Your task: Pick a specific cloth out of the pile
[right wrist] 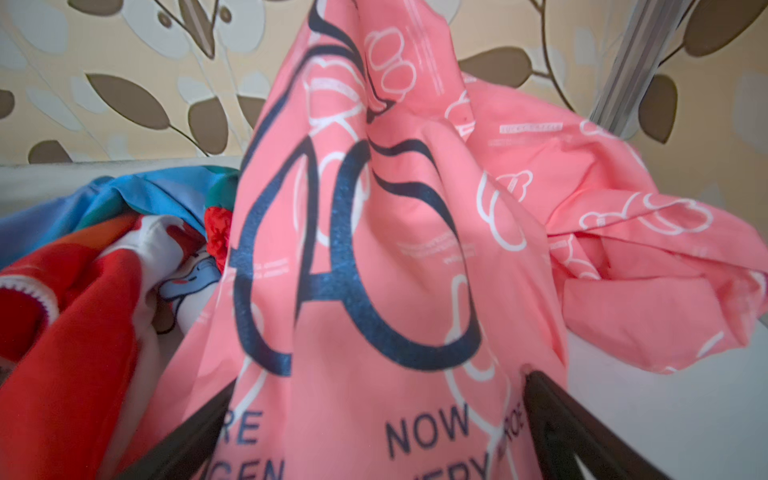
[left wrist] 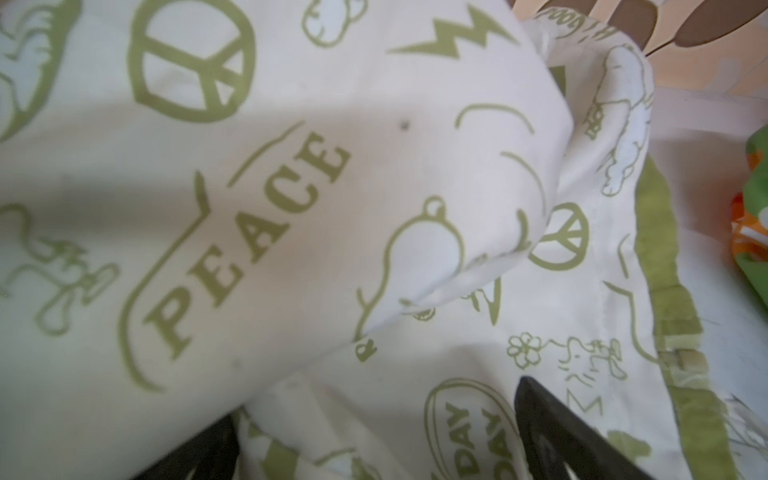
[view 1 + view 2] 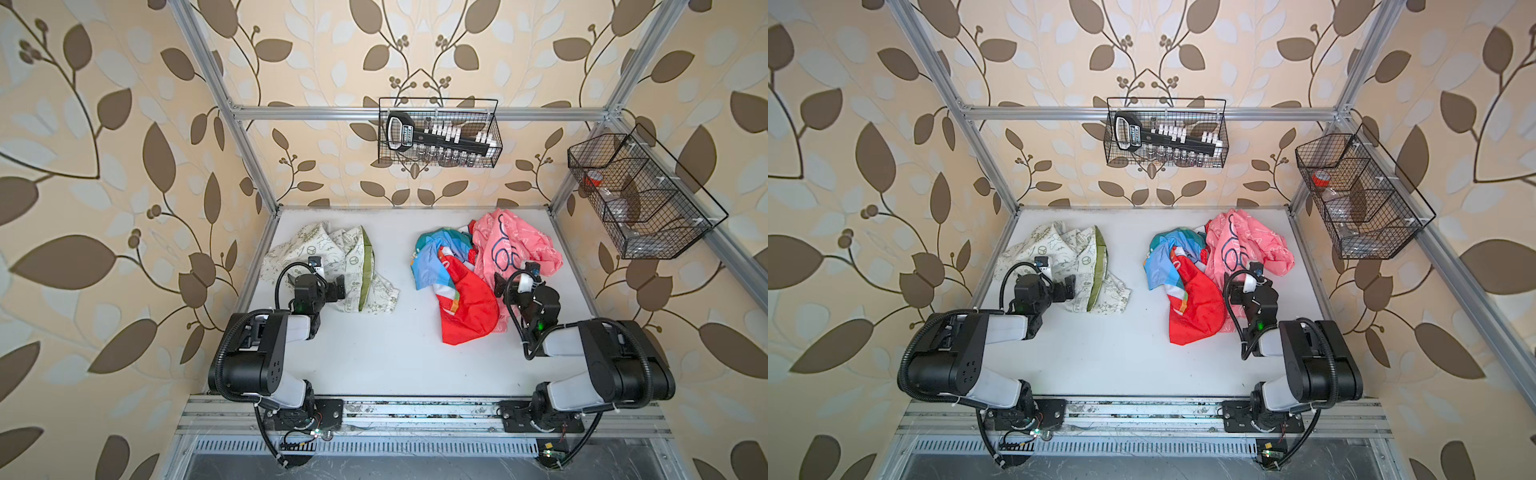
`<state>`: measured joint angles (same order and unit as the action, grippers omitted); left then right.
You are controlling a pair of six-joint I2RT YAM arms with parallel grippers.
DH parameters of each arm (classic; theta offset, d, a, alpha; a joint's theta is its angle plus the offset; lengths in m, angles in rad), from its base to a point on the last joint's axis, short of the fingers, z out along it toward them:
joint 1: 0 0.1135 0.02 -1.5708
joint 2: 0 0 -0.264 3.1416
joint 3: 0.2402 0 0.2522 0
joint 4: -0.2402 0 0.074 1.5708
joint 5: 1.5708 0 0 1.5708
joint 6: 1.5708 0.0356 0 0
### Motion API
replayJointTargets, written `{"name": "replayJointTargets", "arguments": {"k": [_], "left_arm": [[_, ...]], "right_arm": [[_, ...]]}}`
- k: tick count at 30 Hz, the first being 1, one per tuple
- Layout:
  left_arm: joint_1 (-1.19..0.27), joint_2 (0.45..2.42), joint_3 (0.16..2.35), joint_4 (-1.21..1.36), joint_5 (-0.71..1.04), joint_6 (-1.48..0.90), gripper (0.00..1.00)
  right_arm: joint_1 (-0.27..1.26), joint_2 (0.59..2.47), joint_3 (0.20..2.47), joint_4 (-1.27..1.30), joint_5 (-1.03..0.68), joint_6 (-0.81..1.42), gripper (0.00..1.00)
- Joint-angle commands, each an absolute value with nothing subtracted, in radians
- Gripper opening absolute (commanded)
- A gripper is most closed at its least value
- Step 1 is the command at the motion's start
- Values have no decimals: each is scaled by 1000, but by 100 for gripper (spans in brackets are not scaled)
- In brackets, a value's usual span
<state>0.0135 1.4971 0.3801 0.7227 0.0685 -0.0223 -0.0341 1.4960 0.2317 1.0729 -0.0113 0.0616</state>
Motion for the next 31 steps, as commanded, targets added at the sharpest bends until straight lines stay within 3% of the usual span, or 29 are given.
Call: {"name": "replayJointTargets", "arguments": {"k": [1,31], "left_arm": [[13,1502,403,714,50,3,99],[12,1500,400,714,52,3,99]], "right_arm": [[-48,1503,241,1126,-19,61,99],[-44,1497,241,1120,-19,55,100]]}}
